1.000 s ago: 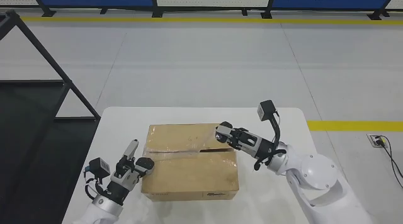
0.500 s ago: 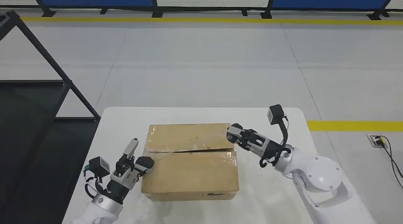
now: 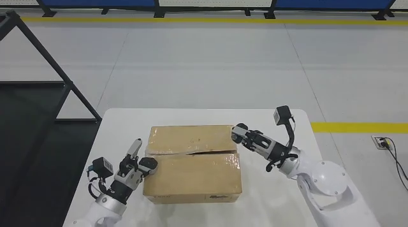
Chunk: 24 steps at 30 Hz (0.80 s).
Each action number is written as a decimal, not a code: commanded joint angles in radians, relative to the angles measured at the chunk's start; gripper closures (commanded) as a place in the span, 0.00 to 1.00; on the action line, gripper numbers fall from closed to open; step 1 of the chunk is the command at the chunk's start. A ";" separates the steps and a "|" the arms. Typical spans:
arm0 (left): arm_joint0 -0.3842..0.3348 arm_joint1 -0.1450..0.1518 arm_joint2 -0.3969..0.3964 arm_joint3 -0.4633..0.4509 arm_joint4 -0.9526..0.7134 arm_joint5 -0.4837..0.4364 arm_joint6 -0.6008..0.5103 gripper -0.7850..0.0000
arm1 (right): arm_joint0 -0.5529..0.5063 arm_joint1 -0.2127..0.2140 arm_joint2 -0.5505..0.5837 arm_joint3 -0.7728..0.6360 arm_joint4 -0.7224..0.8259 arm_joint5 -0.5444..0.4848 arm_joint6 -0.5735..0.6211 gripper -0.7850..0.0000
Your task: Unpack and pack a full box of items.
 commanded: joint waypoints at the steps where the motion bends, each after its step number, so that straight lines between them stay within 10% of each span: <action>1: -0.003 0.000 -0.002 -0.002 -0.005 0.005 -0.005 0.00 | -0.002 -0.001 0.002 0.001 0.002 -0.018 -0.011 1.00; 24: -0.207 -0.001 0.054 0.175 0.017 0.115 -0.041 0.00 | -0.010 -0.001 -0.009 0.016 0.005 -0.071 0.003 1.00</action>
